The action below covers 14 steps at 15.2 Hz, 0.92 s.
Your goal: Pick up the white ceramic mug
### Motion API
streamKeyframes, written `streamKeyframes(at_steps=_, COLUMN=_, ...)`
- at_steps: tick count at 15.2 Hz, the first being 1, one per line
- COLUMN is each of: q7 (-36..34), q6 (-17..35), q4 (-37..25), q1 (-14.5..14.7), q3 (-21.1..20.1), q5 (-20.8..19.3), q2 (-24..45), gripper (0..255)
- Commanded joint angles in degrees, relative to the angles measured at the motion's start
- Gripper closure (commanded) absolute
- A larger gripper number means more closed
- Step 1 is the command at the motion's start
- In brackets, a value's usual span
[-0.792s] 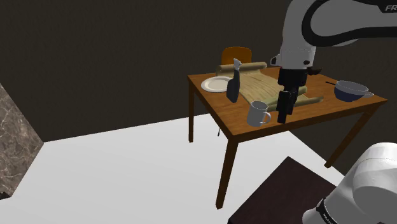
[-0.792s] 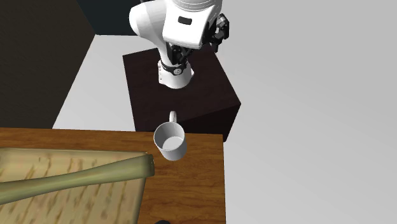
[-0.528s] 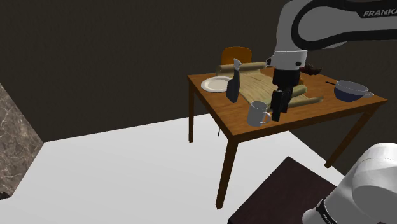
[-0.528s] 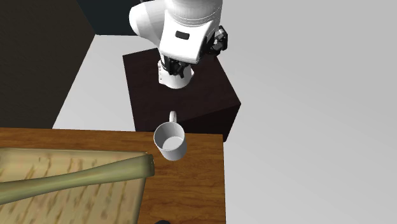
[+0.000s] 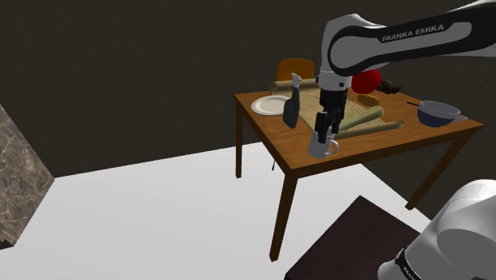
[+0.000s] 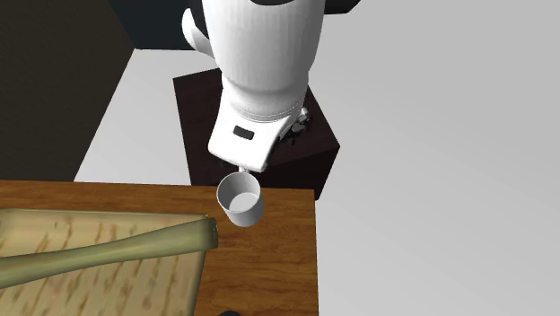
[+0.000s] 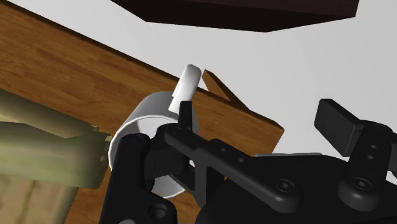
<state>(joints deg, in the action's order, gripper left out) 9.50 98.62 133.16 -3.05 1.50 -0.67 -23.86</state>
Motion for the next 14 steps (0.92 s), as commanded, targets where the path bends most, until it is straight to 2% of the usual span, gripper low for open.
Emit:
streamKeyframes(at_steps=1, q7=-0.35, q6=2.18, q4=-1.83, q1=-0.71, q3=0.26, q5=-1.33, q2=3.45, gripper=0)
streamKeyframes(at_steps=4, q7=-0.83, q6=4.81, q4=-4.91, q1=-1.61, q3=0.7, q5=-3.03, q2=8.44, gripper=0)
streamKeyframes(at_steps=13, q7=-1.09, q6=10.81, q4=-0.61, q1=-1.64, q3=0.8, q5=-3.13, q2=10.15, gripper=0)
streamKeyframes(at_steps=14, q7=-1.16, q6=10.86, q4=-0.69, q1=-1.61, q3=0.75, q5=-3.1, q2=10.27, gripper=255)
